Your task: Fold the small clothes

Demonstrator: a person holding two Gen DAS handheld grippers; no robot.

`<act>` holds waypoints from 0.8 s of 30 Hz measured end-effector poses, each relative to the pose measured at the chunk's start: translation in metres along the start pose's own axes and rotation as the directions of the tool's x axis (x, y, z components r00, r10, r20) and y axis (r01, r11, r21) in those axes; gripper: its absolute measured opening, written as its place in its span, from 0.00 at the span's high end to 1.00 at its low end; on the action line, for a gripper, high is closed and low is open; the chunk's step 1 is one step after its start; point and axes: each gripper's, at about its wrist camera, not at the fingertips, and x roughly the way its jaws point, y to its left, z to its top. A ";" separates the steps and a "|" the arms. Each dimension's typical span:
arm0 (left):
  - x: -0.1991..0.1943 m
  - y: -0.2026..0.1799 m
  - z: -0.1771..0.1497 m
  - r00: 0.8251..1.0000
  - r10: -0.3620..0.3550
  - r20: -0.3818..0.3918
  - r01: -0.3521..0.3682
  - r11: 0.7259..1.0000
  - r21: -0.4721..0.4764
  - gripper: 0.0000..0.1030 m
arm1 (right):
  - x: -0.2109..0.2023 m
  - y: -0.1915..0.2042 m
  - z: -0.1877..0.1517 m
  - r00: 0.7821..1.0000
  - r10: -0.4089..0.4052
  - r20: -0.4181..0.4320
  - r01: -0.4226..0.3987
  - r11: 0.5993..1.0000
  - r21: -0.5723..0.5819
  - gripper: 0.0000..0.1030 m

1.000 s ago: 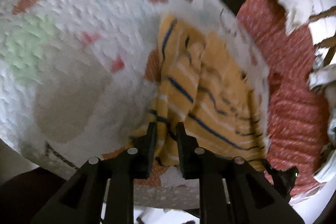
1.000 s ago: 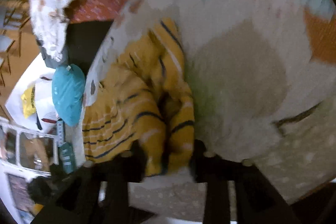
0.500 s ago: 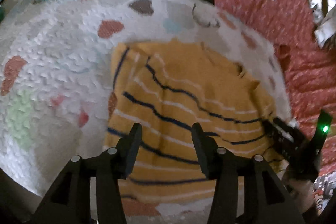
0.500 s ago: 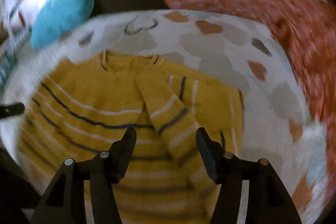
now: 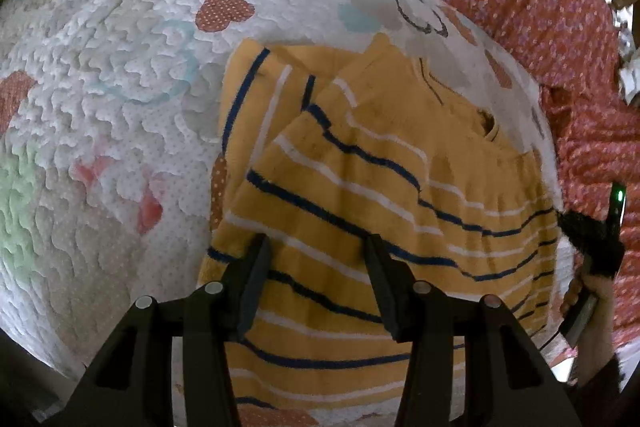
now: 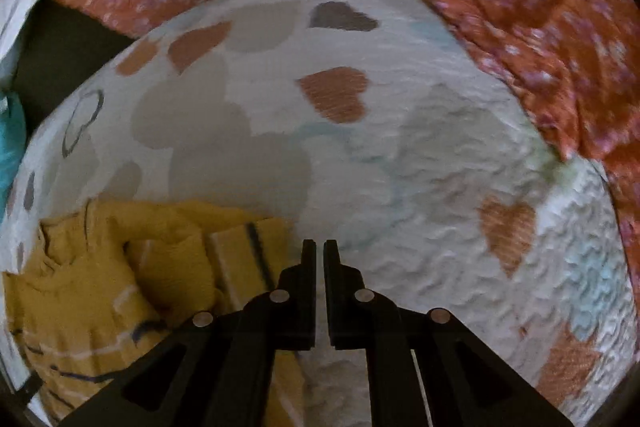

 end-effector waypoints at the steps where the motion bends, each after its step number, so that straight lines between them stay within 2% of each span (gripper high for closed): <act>1: -0.003 0.003 0.001 1.000 -0.018 0.002 0.018 1.000 -0.020 0.54 | -0.009 -0.006 -0.001 1.000 0.013 0.013 -0.013 1.000 0.025 0.94; 2: -0.008 0.011 0.000 0.999 -0.041 0.008 0.041 0.998 -0.051 0.54 | -0.017 -0.007 -0.002 1.000 0.020 0.024 -0.020 0.999 0.034 0.92; 5: -0.020 0.032 -0.003 0.998 -0.060 0.022 0.062 0.990 -0.128 0.54 | -0.046 0.000 -0.010 0.996 0.064 0.063 -0.065 0.998 0.010 0.77; 7: -0.026 0.052 -0.010 0.998 -0.064 0.020 0.067 0.979 -0.193 0.54 | -0.065 0.018 -0.017 0.991 0.106 0.087 -0.104 0.994 -0.026 0.60; 9: -0.026 0.074 -0.018 0.998 -0.070 -0.004 0.066 0.964 -0.258 0.54 | -0.079 0.046 -0.027 0.982 0.171 0.080 -0.165 0.983 -0.073 0.50; 12: -0.022 0.097 -0.030 0.996 -0.081 -0.032 0.066 0.942 -0.328 0.54 | -0.083 0.096 -0.046 0.958 0.286 -0.010 -0.285 0.948 -0.139 0.47; 14: -0.024 0.102 -0.038 0.995 -0.092 -0.028 0.078 0.939 -0.335 0.54 | -0.079 0.137 -0.060 0.928 0.359 -0.103 -0.372 0.912 -0.173 0.47; 17: -0.029 0.099 -0.047 0.996 -0.090 -0.026 0.077 0.948 -0.310 0.54 | -0.073 0.194 -0.084 0.873 0.436 -0.217 -0.478 0.853 -0.209 0.45; 21: -0.026 0.096 -0.055 0.986 -0.157 -0.050 0.133 0.938 -0.319 0.54 | -0.062 0.262 -0.102 0.815 0.474 -0.333 -0.557 0.799 -0.227 0.42; 22: -0.024 0.096 -0.057 0.981 -0.188 -0.056 0.160 0.930 -0.330 0.54 | -0.057 0.276 -0.104 0.807 0.473 -0.353 -0.565 0.791 -0.233 0.40; 24: -0.020 0.094 -0.059 0.973 -0.220 -0.067 0.186 0.924 -0.335 0.50 | -0.047 0.306 -0.110 0.807 0.445 -0.389 -0.558 0.791 -0.251 0.37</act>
